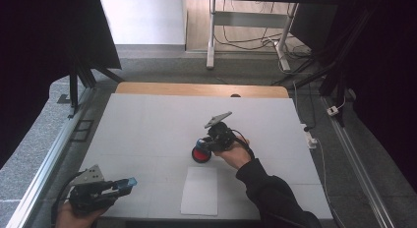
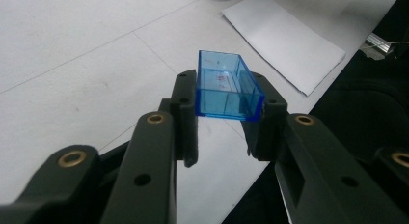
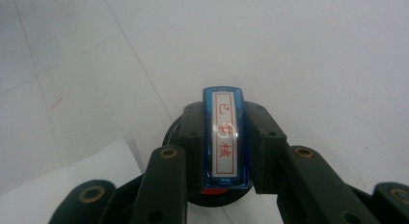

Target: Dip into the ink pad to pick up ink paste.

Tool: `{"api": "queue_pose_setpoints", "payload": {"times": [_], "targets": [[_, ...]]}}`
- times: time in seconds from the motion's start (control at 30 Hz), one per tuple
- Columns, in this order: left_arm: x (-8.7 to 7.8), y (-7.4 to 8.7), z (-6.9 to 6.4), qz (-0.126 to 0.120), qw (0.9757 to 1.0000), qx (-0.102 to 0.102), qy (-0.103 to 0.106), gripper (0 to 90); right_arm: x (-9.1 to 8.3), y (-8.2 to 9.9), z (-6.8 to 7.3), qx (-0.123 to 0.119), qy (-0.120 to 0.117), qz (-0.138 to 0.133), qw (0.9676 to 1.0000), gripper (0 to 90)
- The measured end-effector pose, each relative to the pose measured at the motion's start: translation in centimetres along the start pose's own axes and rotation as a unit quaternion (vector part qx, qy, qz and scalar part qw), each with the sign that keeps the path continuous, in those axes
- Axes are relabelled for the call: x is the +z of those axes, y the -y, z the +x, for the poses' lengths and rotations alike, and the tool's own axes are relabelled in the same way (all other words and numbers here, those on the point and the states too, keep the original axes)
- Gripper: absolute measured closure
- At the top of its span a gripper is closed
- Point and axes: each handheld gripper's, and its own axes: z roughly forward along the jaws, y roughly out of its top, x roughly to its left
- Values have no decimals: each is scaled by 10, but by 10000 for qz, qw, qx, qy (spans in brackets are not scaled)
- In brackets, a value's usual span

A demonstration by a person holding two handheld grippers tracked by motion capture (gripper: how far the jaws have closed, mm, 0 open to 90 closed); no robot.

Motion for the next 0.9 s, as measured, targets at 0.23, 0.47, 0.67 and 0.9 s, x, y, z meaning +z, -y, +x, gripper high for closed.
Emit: {"api": "queue_pose_setpoints", "payload": {"times": [0.23, 0.47, 0.67, 0.9], "targets": [[1, 0, 0, 11, 10000, -1, -7, 683, 2, -4, 13, -362, 330, 136, 9987, 714], [1, 0, 0, 29, 10000, 2, -10, 683, 4, -6, 23, -700, 594, 227, 9955, 714], [1, 0, -1, 44, 10000, 6, -10, 684, 4, -6, 23, -661, 588, 214, 9958, 714], [1, 0, 0, 34, 10000, -7, -8, 684, 3, -3, 14, -339, 357, 94, 9987, 715]]}}
